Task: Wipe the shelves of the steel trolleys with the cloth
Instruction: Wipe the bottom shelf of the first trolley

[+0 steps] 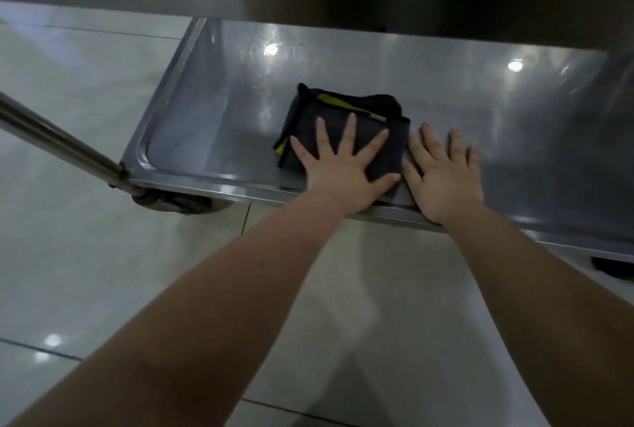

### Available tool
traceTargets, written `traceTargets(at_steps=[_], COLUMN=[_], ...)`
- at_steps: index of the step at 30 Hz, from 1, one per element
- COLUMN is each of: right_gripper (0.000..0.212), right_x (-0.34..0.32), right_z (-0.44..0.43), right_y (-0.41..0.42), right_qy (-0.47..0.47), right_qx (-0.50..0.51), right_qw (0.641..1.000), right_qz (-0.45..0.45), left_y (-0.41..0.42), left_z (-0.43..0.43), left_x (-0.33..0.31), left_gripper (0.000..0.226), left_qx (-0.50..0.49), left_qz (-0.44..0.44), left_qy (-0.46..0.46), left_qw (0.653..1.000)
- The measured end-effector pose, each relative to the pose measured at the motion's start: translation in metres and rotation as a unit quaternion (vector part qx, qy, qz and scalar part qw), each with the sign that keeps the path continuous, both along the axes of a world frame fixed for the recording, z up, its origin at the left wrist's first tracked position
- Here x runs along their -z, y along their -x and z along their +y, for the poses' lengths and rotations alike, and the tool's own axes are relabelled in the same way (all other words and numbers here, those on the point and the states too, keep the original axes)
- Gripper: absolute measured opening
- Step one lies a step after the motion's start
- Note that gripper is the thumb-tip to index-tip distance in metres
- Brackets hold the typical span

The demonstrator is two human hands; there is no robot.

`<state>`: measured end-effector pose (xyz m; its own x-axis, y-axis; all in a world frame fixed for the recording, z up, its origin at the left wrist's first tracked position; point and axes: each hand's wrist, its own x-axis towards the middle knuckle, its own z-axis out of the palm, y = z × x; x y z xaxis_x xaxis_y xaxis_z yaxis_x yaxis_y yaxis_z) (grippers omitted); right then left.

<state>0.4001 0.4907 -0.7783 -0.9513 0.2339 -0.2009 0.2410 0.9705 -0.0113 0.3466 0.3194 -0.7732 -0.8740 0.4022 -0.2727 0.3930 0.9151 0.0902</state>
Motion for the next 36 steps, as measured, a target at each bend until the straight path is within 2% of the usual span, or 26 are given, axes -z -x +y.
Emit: traceTargets(at_steps=[2, 5, 11, 13, 16, 20, 26, 36], right_gripper=[0.059, 0.058, 0.058, 0.058, 0.059, 0.060, 0.063, 0.070], right_x=[0.000, -0.001, -0.006, -0.009, -0.014, -0.004, 0.010, 0.019], right_z=[0.003, 0.002, -0.004, -0.018, -0.051, -0.079, -0.076, -0.074], right_y=[-0.001, -0.003, -0.001, 0.011, 0.052, 0.095, 0.094, 0.095], right_qy=[0.008, 0.023, 0.021, 0.033, 0.060, 0.015, -0.005, -0.008], right_qx=[-0.002, -0.007, 0.011, 0.019, -0.034, -0.028, -0.018, -0.008], right_qw=[1.000, 1.000, 1.000, 0.999, 0.997, 0.999, 0.999, 0.999], right_qz=[0.003, 0.013, -0.012, -0.007, 0.017, -0.014, 0.025, 0.045], left_y=[-0.004, 0.021, 0.088, 0.091, 0.090, 0.090, 0.108, 0.187], left_z=[0.003, -0.037, -0.176, -0.190, -0.185, -0.185, -0.185, -0.132], left_x=[0.001, 0.000, -0.007, -0.006, -0.003, 0.002, 0.009, -0.002], left_gripper=[0.085, 0.086, 0.084, 0.082, 0.080, 0.080, 0.084, 0.082], left_qx=[-0.002, -0.036, -0.217, -0.216, -0.203, -0.205, -0.178, -0.157], left_qz=[-0.004, 0.002, -0.012, -0.013, 0.000, 0.022, 0.051, 0.024], left_qy=[-0.007, -0.012, 0.002, 0.011, 0.002, -0.010, -0.017, -0.005], left_qw=[1.000, 0.999, 0.976, 0.976, 0.979, 0.978, 0.982, 0.987])
